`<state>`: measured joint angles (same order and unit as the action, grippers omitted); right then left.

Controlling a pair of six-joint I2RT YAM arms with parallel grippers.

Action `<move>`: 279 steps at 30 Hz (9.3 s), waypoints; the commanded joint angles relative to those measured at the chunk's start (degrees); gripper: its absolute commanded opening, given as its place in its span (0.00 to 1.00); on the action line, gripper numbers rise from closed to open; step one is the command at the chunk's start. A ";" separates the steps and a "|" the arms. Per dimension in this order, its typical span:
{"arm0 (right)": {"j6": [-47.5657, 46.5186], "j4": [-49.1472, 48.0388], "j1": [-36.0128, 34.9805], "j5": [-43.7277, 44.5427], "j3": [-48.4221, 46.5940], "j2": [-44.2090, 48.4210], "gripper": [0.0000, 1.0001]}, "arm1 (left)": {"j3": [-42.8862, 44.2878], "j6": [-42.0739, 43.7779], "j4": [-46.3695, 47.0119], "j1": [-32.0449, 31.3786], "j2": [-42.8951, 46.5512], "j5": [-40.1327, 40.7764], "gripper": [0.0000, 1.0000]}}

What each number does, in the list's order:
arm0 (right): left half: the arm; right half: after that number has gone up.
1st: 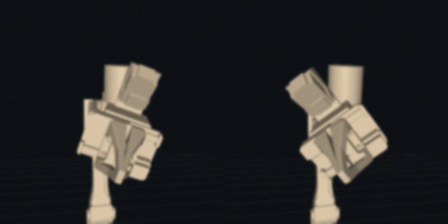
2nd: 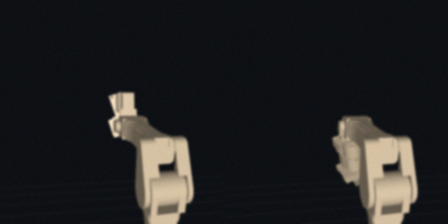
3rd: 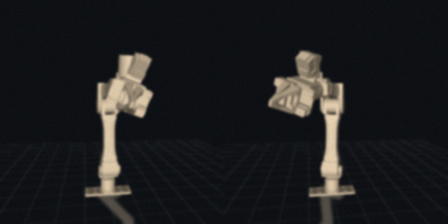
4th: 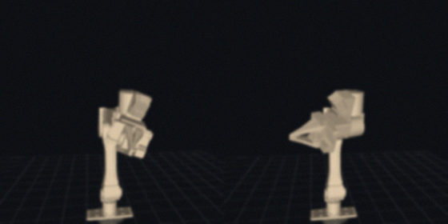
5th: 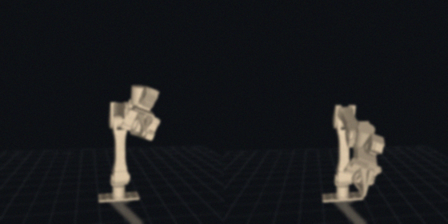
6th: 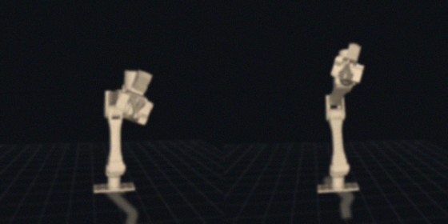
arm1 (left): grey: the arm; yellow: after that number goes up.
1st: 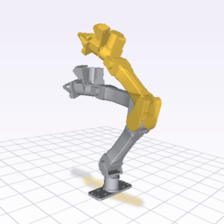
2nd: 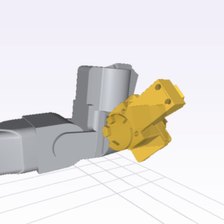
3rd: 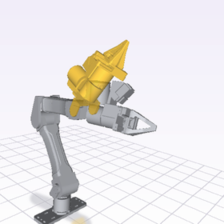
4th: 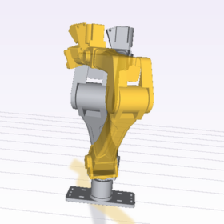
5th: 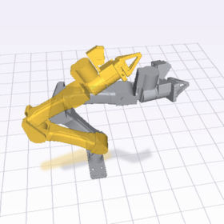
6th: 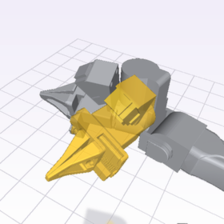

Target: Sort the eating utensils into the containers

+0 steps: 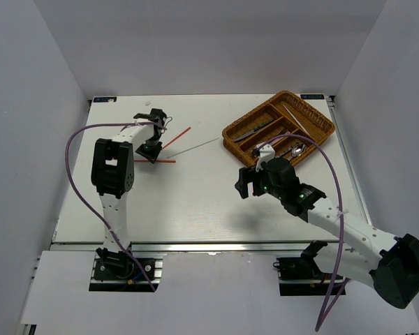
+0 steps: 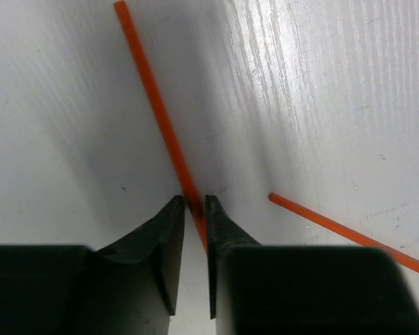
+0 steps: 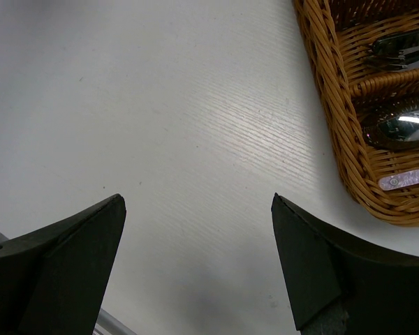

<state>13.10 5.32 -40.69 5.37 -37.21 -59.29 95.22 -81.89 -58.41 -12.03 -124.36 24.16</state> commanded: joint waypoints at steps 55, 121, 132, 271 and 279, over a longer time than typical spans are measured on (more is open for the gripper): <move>22.85 -33.36 -9.32 -25.67 -14.82 -37.30 0.30 | -60.59 23.09 55.51 -19.17 62.83 -26.10 0.01; -57.05 -2.07 43.32 7.65 -58.85 -63.06 0.30 | -49.17 55.70 22.20 -19.26 73.91 5.89 0.98; -36.42 -1.02 41.57 4.47 -60.34 -47.87 0.89 | -47.24 54.82 22.11 -19.26 71.45 7.56 0.98; -51.83 11.75 21.86 7.18 -59.21 -45.48 0.00 | -43.94 61.04 25.63 -16.18 74.51 -7.91 0.98; -70.66 -0.83 32.95 9.14 -59.03 -54.61 0.00 | -51.62 62.20 28.70 -16.18 74.87 -8.34 0.98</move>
<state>-46.98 12.51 -8.34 11.81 -96.12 -112.03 43.07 -22.06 -31.48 -28.21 -50.41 17.02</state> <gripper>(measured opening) 0.112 0.980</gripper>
